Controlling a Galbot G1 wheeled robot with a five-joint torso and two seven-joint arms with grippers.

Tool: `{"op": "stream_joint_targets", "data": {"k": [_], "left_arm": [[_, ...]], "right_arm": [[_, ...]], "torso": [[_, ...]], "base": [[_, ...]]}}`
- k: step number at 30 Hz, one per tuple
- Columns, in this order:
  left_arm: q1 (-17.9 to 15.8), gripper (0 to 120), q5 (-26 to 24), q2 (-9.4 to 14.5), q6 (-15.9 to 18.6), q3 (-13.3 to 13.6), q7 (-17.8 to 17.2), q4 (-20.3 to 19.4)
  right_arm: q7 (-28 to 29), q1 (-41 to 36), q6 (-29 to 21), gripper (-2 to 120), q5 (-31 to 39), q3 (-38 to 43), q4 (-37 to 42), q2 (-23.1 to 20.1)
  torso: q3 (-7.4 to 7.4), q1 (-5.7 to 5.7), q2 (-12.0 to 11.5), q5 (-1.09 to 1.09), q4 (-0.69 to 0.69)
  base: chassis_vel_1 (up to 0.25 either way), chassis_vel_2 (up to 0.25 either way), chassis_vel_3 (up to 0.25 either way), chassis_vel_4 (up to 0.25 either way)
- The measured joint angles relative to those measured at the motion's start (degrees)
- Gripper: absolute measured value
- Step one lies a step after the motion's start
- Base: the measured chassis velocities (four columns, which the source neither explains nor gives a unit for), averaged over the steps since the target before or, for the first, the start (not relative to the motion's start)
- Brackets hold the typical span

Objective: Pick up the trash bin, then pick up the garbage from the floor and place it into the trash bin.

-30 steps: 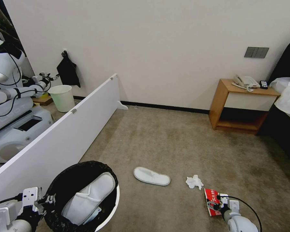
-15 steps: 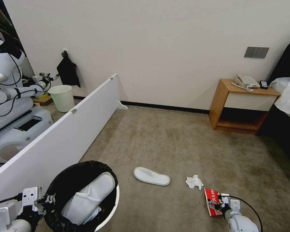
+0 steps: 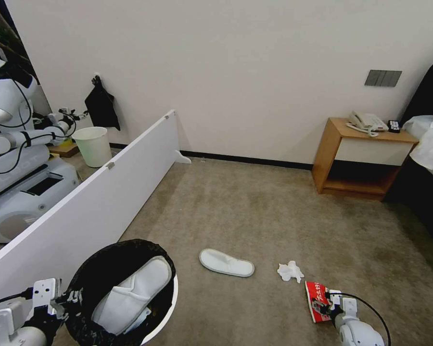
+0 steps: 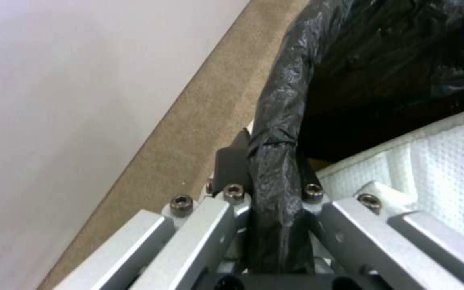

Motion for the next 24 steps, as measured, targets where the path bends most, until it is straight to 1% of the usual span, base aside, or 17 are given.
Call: {"op": "stream_joint_targets", "data": {"k": [1, 2, 4, 5, 7, 8, 9, 10, 11, 12, 13, 15, 16, 17, 24], "left_arm": [[-0.04, 3, 0.0, -0.01, 0.0, 0.03, 0.0, 0.02], [-0.04, 3, 0.0, -0.01, 0.0, 0.03, 0.0, 0.02], [-0.1, 3, -0.02, 0.0, 0.0, 0.04, 0.0, 0.02], [-0.1, 3, -0.02, 0.0, 0.0, 0.04, 0.0, 0.02], [-0.1, 3, -0.14, 0.09, 0.0, -0.02, 0.0, 0.07], [-0.1, 3, -0.14, 0.09, 0.0, -0.02, 0.0, 0.07], [-0.1, 3, -0.18, 0.13, 0.0, -0.06, -0.01, 0.09], [-0.1, 3, -0.18, 0.13, 0.0, -0.06, -0.01, 0.09], [-0.09, 3, -0.21, 0.16, 0.0, -0.06, -0.01, 0.11], [-0.09, 3, -0.21, 0.16, 0.0, -0.06, -0.01, 0.11], [-0.1, 3, -0.22, 0.17, 0.0, -0.06, -0.01, 0.14], [-0.11, 3, -0.22, 0.18, 0.0, -0.06, -0.01, 0.16], [-0.17, 3, -0.23, 0.19, 0.0, -0.04, -0.01, 0.2], [-0.21, 3, -0.23, 0.19, 0.0, 0.01, -0.01, 0.21], [-0.31, 3, -0.23, 0.18, -0.01, 0.11, 0.0, 0.32]], "right_arm": [[-0.03, 0.04, 0.0, 53, 0.0, 0.07, -0.14, -0.06], [-0.03, 0.04, 0.0, 53, 0.0, 0.07, -0.14, -0.06], [-0.09, 0.06, 0.01, 42, -0.01, 0.12, -0.27, -0.12], [-0.09, 0.06, 0.01, 42, -0.01, 0.12, -0.27, -0.12], [-0.14, 0.09, 0.01, 31, -0.11, 0.27, -0.47, -0.13], [-0.14, 0.09, 0.01, 31, -0.11, 0.27, -0.47, -0.13], [-0.18, 0.1, 0.02, 23, -0.19, 0.37, -0.55, -0.13], [-0.18, 0.1, 0.02, 23, -0.19, 0.37, -0.55, -0.13], [-0.24, 0.1, 0.04, 17, -0.22, 0.46, -0.55, -0.15], [-0.24, 0.1, 0.04, 17, -0.22, 0.46, -0.55, -0.15], [-0.25, 0.03, 0.05, 10, -0.22, 0.49, -0.48, -0.19], [-0.25, 0.0, 0.05, 10, -0.22, 0.52, -0.43, -0.2], [-0.23, -0.1, 0.06, 2, -0.24, 0.6, -0.28, -0.22], [-0.22, -0.17, 0.07, 0, -0.24, 0.62, -0.21, -0.22], [-0.22, -0.55, 0.09, 0, -0.3, 0.75, 0.25, -0.23]], "torso": [[0.0, 0.0, 0.0, 0.0, 0.0], [0.0, 0.0, 0.0, 0.0, 0.0], [0.0, 0.0, 0.0, 0.0, 0.0], [0.0, 0.0, 0.0, 0.0, 0.0], [0.0, 0.0, 0.0, 0.0, 0.0], [0.0, 0.0, 0.0, 0.0, 0.0], [0.0, 0.0, 0.0, -0.01, 0.0], [0.0, 0.0, 0.0, -0.01, 0.0], [0.0, 0.0, 0.0, -0.01, 0.0], [0.0, 0.0, 0.0, -0.01, 0.0], [0.0, 0.0, 0.0, -0.01, 0.0], [0.0, 0.0, 0.0, -0.01, 0.0], [0.0, 0.0, 0.0, -0.02, -0.01], [0.0, 0.0, 0.0, -0.02, -0.01], [0.0, 0.0, 0.0, 0.0, 0.0]], "base": [[0.0, 0.0, 0.0, 0.0], [0.0, 0.0, 0.0, 0.0], [0.0, 0.0, 0.0, 0.0], [0.0, 0.0, 0.0, 0.0], [0.0, 0.0, 0.0, 0.0], [0.0, 0.0, 0.0, 0.0], [0.0, 0.0, 0.0, 0.0], [0.0, 0.0, 0.0, 0.0], [0.0, 0.0, 0.0, 0.0], [0.0, 0.0, 0.0, 0.0], [0.0, 0.0, 0.0, 0.0], [0.0, 0.0, 0.0, 0.0], [0.0, 0.0, 0.0, 0.0], [0.0, 0.0, 0.0, 0.0], [0.0, 0.0, 0.0, 0.0]]}}
